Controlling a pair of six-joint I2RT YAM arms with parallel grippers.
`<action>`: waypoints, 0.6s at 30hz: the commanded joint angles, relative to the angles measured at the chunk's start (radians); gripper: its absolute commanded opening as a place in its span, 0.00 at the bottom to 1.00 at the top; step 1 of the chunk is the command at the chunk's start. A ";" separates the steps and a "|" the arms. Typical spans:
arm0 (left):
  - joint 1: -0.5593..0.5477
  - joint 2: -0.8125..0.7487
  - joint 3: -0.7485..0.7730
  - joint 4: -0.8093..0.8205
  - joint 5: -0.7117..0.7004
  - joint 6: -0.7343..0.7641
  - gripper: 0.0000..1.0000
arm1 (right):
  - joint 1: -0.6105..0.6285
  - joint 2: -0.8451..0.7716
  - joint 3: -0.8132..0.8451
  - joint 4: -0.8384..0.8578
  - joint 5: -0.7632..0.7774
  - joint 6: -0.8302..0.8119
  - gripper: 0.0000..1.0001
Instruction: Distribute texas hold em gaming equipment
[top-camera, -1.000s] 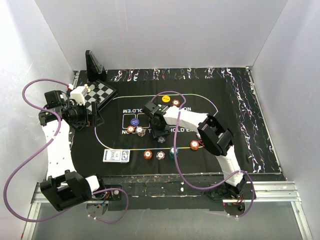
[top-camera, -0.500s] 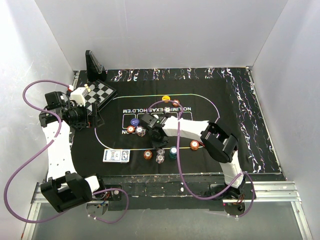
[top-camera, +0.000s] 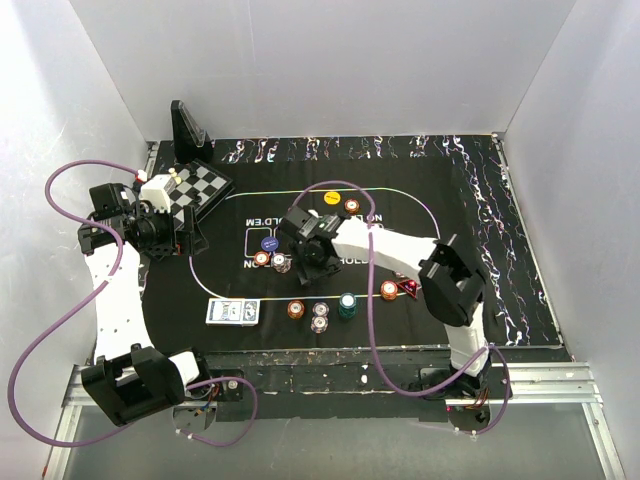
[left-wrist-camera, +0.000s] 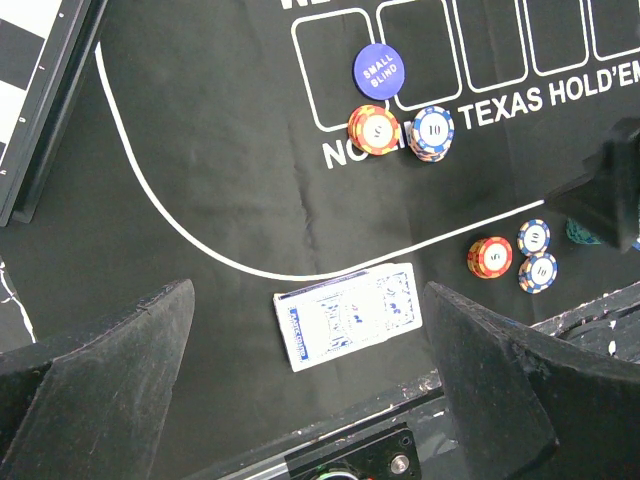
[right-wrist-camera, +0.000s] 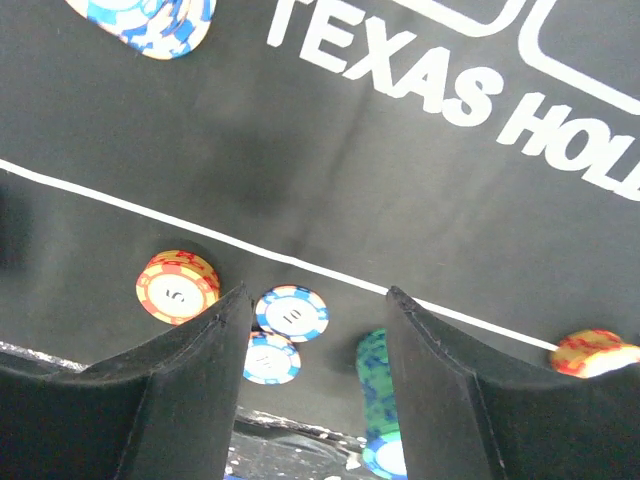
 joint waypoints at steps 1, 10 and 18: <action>-0.002 -0.031 -0.001 0.006 0.003 0.010 1.00 | -0.036 -0.119 0.048 -0.091 0.065 -0.037 0.65; -0.002 -0.028 -0.013 0.011 0.018 0.003 1.00 | -0.037 -0.282 -0.174 -0.112 0.030 -0.023 0.77; -0.002 -0.020 -0.010 0.015 0.023 -0.005 1.00 | -0.034 -0.324 -0.286 -0.075 -0.004 0.004 0.78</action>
